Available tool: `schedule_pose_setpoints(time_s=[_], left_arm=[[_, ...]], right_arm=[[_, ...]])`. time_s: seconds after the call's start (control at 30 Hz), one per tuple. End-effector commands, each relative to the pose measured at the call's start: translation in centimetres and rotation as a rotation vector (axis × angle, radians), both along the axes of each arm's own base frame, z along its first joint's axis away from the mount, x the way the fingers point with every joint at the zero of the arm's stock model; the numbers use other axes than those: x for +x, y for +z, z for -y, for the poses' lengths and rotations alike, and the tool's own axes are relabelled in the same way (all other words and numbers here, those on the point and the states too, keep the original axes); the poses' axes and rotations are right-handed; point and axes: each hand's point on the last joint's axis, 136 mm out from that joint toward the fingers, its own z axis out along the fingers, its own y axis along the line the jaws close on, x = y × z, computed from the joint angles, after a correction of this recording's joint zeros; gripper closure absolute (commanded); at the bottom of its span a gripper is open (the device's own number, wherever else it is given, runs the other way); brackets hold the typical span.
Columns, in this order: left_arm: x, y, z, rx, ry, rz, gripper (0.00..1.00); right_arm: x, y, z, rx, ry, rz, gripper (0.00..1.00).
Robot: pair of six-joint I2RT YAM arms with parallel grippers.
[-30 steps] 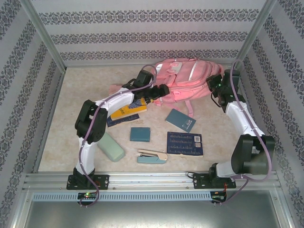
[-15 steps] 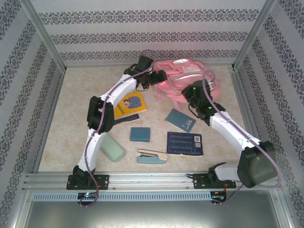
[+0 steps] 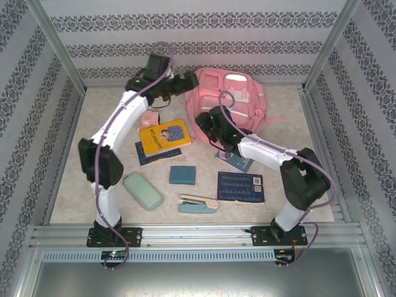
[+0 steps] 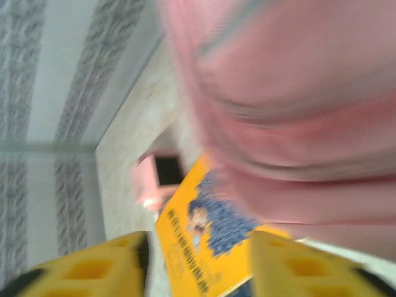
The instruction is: Pack books, pencil case, and school supplies into a backpack
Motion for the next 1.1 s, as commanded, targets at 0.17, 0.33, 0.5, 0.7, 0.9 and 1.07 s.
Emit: schedule_pose_setpoints(time_s=[0.17,0.33,0.5,0.7,0.9,1.07], left_arm=[[-6.1,-3.0,-4.7,0.052,0.103,-0.125,0.04],[-8.3,-7.6,-2.7,-0.032,0.215,-0.316,0.11],[-8.9,-10.6,2.8,-0.146,0.238,-0.386,0.15],[-7.5,-12.6,8.0,-0.192,0.254,-0.448,0.3],[-7.4,-15.6,11.1,-0.208,0.284,-0.533,0.36],[-6.3,-17.2,12.0,-0.19,0.302,-0.542,0.4]], right_arm=[[-2.5,5.0,-2.8,0.013,0.346,0.183,0.15],[-1.9,2.7,8.7,-0.184,-0.001,0.057,0.2],[-2.7,3.0,18.5,-0.231,-0.353,0.024,0.28],[-3.4,3.5,22.6,-0.174,-0.502,0.034,0.34],[-3.8,2.5,24.1,-0.127,-0.569,0.009,0.38],[-3.6,2.1,24.6,-0.091,-0.568,0.007,0.39]])
